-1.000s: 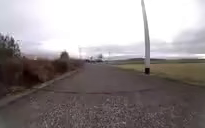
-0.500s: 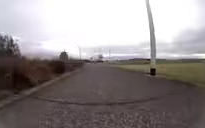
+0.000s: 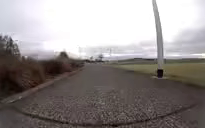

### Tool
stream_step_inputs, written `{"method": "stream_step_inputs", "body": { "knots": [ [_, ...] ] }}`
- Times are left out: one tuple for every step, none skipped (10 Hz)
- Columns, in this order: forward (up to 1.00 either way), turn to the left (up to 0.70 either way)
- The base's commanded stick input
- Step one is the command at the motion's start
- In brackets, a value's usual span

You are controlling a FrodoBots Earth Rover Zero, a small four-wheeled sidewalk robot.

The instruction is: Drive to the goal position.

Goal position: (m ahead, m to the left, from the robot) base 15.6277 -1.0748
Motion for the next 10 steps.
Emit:
{"method": "stream_step_inputs", "body": {
  "knots": [
    [1.0,0.0],
    [1.0,0.0],
    [1.0,0.0],
    [1.0,0.0],
    [1.0,0.0],
    [1.0,0.0],
    [1.0,0.0],
    [1.0,0.0],
    [1.0,0.0],
    [1.0,0.0]
  ]
}}
